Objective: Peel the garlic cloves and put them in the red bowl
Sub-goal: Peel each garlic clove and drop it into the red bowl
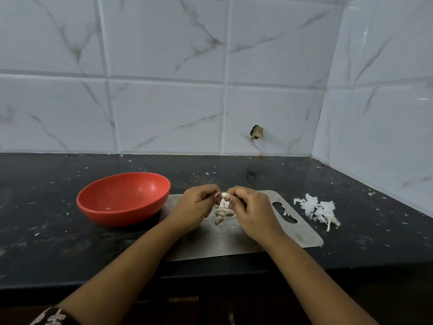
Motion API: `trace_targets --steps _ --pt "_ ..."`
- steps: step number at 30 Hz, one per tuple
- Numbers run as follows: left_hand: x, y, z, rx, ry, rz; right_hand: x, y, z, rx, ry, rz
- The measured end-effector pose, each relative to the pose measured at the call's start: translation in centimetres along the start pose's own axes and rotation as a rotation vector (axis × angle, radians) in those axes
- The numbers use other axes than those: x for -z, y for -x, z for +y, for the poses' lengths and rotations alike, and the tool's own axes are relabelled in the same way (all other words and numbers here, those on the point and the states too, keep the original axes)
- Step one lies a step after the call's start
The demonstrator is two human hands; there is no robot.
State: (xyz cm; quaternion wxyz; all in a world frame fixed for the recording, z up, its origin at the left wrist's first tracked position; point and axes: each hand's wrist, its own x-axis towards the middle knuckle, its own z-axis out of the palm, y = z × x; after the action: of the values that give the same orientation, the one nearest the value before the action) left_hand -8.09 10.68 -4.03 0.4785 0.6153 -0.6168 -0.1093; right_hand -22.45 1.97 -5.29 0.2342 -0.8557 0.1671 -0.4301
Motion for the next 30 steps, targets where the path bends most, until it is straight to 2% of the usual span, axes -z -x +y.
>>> trace_targets --steps 2,4,6,9,13,18,22,30 --pt "0.0 0.1 0.1 0.111 0.245 -0.055 0.1 0.0 -0.1 -0.001 -0.002 0.000" --pt "0.0 0.0 0.1 0.143 0.288 -0.063 0.2 0.0 -0.4 -0.030 -0.025 -0.006" --pt "0.0 -0.1 -0.2 0.035 0.105 0.009 0.3 -0.1 -0.6 -0.101 -0.085 -0.020" --pt "0.0 -0.1 -0.7 -0.261 -0.307 0.158 0.4 -0.1 -1.1 -0.248 -0.230 -0.073" --pt "-0.1 0.2 -0.5 -0.391 -0.503 0.251 0.6 -0.1 -1.6 -0.355 -0.382 -0.128" --pt "0.1 0.5 -0.2 -0.436 -0.573 0.346 0.5 -0.1 -1.9 -0.368 -0.438 -0.110" --pt "0.2 0.3 -0.1 -0.410 -0.503 0.338 0.4 -0.2 -1.9 -0.380 -0.442 -0.107" --pt "0.2 0.4 -0.2 -0.357 -0.531 0.326 0.4 0.0 -1.7 -0.311 -0.326 -0.071"
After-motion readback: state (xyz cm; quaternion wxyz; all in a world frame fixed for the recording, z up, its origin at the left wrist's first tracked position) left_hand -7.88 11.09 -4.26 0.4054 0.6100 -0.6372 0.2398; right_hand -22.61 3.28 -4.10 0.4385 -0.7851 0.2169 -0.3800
